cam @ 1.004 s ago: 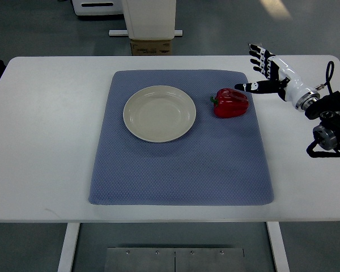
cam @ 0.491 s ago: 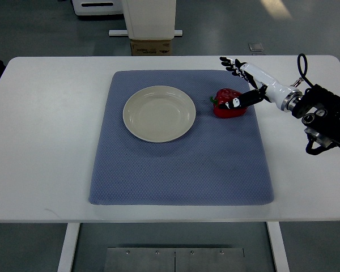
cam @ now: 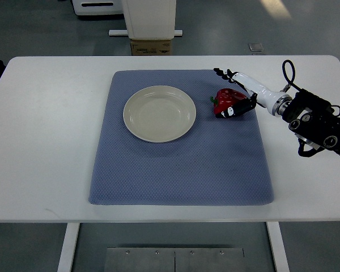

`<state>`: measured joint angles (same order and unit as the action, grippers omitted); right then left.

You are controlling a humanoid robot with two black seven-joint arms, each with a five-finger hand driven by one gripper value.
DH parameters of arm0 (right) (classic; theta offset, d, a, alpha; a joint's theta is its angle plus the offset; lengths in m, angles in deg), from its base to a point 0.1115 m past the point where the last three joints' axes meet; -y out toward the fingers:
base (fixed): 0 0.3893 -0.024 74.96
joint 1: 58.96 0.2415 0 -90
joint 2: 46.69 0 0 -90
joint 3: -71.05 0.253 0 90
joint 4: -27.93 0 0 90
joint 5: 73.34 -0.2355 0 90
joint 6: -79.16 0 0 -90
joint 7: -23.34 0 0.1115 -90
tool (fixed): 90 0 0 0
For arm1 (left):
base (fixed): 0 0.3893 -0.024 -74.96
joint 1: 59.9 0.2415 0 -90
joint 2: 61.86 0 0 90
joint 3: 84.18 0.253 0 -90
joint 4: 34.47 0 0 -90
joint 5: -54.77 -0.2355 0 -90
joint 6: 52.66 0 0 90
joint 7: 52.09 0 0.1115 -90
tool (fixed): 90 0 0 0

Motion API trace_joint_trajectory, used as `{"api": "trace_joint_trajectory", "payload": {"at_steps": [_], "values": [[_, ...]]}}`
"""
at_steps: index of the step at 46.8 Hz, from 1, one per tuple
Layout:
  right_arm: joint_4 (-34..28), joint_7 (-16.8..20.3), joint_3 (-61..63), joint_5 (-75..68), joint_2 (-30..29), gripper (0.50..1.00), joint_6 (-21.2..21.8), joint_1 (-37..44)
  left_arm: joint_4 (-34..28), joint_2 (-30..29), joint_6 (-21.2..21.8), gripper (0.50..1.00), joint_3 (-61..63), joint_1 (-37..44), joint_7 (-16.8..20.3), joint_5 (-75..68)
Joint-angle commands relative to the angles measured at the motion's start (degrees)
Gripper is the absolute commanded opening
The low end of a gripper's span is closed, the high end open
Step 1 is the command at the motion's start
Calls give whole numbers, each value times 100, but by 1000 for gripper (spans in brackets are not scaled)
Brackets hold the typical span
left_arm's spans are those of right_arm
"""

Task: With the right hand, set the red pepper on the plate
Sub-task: 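Close the right hand fingers around the red pepper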

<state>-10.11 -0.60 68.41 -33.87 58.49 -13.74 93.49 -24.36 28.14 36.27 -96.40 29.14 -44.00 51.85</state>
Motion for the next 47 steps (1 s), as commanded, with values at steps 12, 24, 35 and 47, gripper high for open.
{"api": "trace_joint_trajectory", "payload": {"at_steps": [12,24,35,47], "values": [[261,11,-359,0,-85,1000,-9,127,0,0,1,1000,0,0,0,2],[498,2,-737,0,-112,1000,0,162,0,0,1,1000,0,0,0,2],[718,-6,-886,0,-138,1000,-9,162,0,0,1,1000,0,0,0,2],[850,11,-904,0,-182,1000,0,162,0,0,1,1000,0,0,0,-7]]}}
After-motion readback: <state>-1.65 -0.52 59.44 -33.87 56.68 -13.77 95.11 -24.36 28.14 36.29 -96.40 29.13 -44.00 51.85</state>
